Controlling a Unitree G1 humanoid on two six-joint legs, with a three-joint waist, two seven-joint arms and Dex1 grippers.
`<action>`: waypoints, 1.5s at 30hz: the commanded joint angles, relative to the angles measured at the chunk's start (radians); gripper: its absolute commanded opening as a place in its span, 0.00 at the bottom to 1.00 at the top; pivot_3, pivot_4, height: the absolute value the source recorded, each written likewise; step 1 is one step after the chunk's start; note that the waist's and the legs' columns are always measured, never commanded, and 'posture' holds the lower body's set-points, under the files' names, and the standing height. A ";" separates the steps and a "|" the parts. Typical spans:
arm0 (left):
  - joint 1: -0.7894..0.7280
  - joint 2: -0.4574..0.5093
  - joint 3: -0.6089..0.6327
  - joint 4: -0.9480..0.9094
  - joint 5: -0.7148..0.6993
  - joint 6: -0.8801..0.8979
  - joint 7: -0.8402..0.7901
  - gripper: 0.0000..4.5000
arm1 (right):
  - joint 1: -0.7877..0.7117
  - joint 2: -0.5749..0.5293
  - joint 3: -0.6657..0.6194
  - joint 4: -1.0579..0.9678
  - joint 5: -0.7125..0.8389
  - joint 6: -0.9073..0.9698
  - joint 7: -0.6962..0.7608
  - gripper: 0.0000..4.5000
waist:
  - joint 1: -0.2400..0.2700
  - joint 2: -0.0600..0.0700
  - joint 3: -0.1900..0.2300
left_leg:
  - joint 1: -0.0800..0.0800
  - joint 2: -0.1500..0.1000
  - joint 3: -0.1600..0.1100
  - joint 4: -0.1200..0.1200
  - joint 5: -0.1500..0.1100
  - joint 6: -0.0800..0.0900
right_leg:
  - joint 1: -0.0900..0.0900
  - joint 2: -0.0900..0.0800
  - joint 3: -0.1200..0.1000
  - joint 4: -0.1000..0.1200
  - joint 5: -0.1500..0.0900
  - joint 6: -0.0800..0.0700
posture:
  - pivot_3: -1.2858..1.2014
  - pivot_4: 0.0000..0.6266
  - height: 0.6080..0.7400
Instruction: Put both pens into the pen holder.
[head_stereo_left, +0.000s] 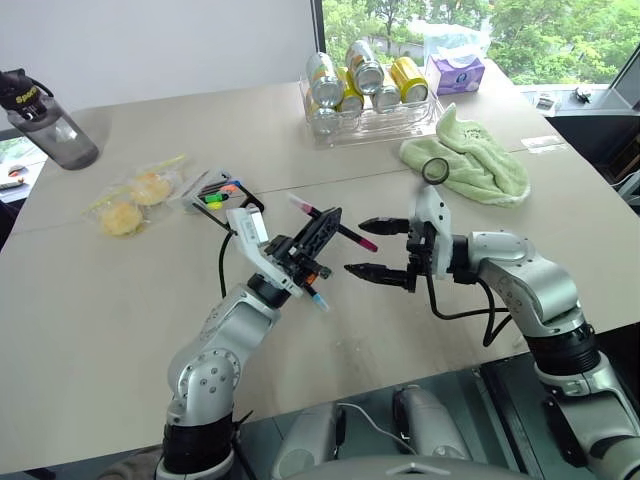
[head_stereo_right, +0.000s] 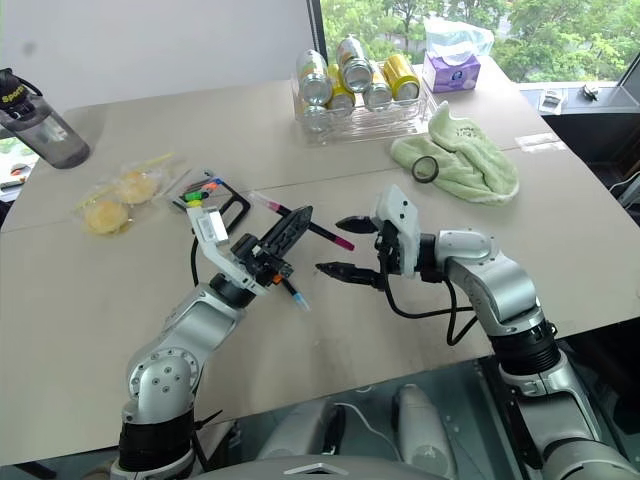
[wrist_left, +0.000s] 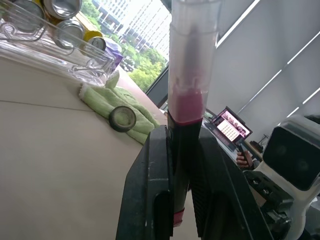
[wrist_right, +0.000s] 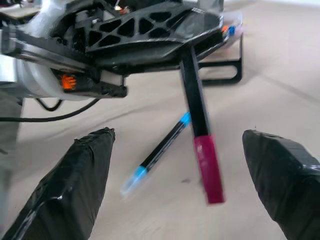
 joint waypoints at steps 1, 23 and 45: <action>-0.019 0.043 -0.003 -0.024 0.107 -0.059 -0.029 0.00 | 0.016 -0.040 -0.070 -0.021 0.013 -0.044 -0.001 0.99 | 0.001 0.000 0.000 | 0.000 0.000 0.000 0.000 0.000 0.000 | 0.000 0.000 0.000 0.000 0.000 0.000 | 0.52 0.24 0.99; -0.149 0.516 -0.166 0.126 1.310 -0.487 0.065 0.00 | 0.132 -0.181 -0.417 -0.036 0.365 -0.102 0.119 0.99 | 0.009 -0.001 0.001 | 0.001 0.000 0.002 -0.005 0.000 0.001 | 0.000 -0.001 0.001 -0.004 0.000 0.000 | 0.52 0.24 0.99; -0.119 0.471 -0.077 0.188 1.401 -0.494 0.035 0.00 | 0.125 -0.187 -0.370 0.002 0.233 -0.231 0.084 0.99 | 0.011 -0.001 0.000 | -0.001 0.001 0.000 -0.005 0.000 0.001 | -0.001 -0.001 -0.001 -0.004 0.000 0.000 | 0.52 0.24 0.99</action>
